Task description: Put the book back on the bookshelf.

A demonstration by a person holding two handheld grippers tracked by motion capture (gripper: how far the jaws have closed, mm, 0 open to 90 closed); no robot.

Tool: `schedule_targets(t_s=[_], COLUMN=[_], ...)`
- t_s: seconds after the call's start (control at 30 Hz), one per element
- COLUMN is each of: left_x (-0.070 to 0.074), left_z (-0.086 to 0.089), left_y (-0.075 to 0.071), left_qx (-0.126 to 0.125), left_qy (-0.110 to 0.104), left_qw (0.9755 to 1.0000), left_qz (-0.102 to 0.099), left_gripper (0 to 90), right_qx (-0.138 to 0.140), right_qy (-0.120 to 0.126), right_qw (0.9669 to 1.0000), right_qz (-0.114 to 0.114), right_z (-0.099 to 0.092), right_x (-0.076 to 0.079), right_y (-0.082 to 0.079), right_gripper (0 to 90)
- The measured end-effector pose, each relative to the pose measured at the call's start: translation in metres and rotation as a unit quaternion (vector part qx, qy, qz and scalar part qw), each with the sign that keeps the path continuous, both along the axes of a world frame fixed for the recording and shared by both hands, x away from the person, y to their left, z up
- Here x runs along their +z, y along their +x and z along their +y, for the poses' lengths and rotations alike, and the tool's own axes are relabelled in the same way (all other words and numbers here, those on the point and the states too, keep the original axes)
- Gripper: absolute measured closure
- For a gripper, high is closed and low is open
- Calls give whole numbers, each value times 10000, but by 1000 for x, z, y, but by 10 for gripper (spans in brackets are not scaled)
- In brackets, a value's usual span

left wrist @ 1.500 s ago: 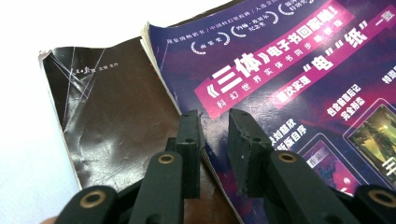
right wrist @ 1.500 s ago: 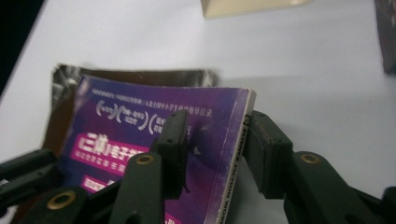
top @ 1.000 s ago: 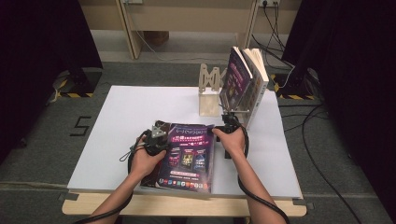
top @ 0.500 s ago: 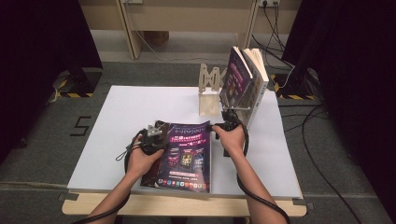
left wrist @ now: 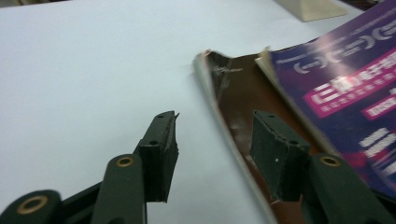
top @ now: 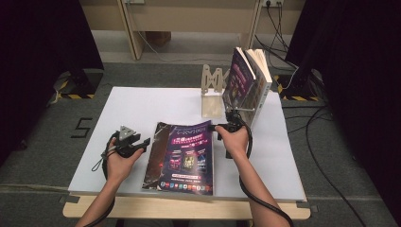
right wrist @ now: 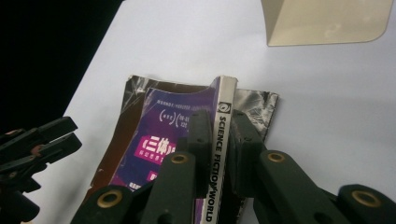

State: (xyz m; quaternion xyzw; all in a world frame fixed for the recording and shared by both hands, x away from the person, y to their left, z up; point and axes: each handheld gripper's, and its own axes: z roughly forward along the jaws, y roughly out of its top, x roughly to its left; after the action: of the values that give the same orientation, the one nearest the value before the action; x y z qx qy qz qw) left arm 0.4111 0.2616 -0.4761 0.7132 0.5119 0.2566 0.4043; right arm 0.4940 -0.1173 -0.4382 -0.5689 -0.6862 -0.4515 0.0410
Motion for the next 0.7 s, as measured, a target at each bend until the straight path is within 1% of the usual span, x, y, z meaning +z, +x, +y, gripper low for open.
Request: schedule_targets(t_s=[0.07, 0.2, 0.27, 0.37, 0.43, 0.5, 0.57, 0.63, 0.7], left_x=[-7, -15, -17, -19, -23, -22, -22, -23, -23], left_z=[9, 20, 24, 26, 28, 29, 29, 29, 28], left_y=[-3, -7, -9, -11, -12, -13, -14, -15, -15], left_qx=[139, 345, 429, 409, 406, 403, 411, 384, 363], left_qy=[-82, -97, -98, -61, -103, -163, -200, -190, -151], left_qw=[9999, 9993, 9989, 9989, 9989, 9987, 9985, 9985, 9985], left_qz=[18, -56, -132, -205, -220, -276, -312, -350, -392], left_gripper=[475, 468, 465, 464, 464, 462, 461, 460, 461], right_qx=[-10, 28, 6, 15, 7, 16, 14, 32, 22], right_qy=[38, 68, 77, 88, 101, 114, 131, 149, 174], right_qw=[10000, 10000, 10000, 9999, 9999, 9998, 9998, 9996, 9996], right_qz=[24, -51, -27, -60, -87, -151, -165, -229, -241], right_z=[0, 0, 1, 1, 2, 3, 3, 4, 4], right_x=[2, 4, 5, 6, 8, 9, 11, 13, 15], right_y=[-1, -2, -3, -4, -5, -6, -7, -7, -9], right_gripper=[820, 821, 822, 823, 823, 825, 827, 829, 831])
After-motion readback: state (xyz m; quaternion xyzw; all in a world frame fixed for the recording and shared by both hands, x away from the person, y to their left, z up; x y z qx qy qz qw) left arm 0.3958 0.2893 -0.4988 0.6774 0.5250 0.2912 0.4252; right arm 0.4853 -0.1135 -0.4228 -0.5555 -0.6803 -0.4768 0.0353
